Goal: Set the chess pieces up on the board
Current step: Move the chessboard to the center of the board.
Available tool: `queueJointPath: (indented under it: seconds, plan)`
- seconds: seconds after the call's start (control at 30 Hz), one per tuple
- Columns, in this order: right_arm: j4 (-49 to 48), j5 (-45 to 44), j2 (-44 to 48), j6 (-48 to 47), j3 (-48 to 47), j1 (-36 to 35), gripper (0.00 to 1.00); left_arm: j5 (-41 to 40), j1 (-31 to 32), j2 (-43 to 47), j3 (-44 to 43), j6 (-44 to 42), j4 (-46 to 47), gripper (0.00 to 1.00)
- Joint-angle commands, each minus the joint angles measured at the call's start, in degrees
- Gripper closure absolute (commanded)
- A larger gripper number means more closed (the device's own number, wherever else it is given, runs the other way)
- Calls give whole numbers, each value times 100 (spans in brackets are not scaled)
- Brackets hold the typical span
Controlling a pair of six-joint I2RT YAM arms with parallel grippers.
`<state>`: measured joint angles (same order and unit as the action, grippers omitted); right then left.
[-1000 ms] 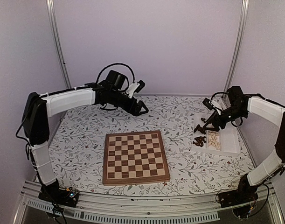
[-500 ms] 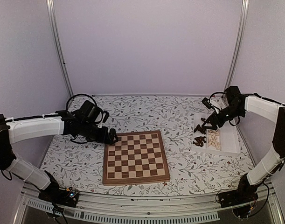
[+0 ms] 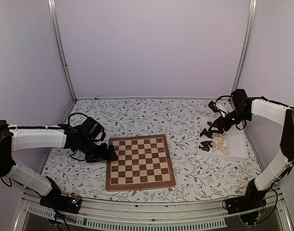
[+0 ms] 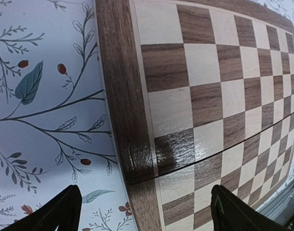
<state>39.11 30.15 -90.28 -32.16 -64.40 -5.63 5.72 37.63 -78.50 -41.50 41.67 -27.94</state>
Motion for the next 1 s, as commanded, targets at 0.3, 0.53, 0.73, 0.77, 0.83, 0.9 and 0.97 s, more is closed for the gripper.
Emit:
queueJointPath:
  seconds: [0.3, 0.53, 0.73, 0.77, 0.83, 0.9, 0.97]
  plan:
    - [-106, -185, 259, -12, 197, -19, 41, 300, 69, -1062, -289, -97, 848, 10]
    - [-50, -383, 342, -91, 296, 1, 42, 328, 69, -1838, -834, -272, 1070, 13]
    - [59, -396, 417, -143, 312, 150, 42, 254, 69, -2197, -1307, -383, 960, 15]
    - [75, -396, 444, -156, 326, 170, 42, 210, 70, -2197, -1418, -438, 867, 14]
    - [92, -442, 499, -195, 380, 211, 42, 35, 70, -2155, -1619, -567, 630, 11]
    - [133, -566, 542, -232, 378, 216, 42, -252, 69, -2069, -1889, -776, 338, 9]
    - [176, -694, 584, -255, 340, 215, 41, -534, 69, -2043, -2265, -1036, 51, 8]
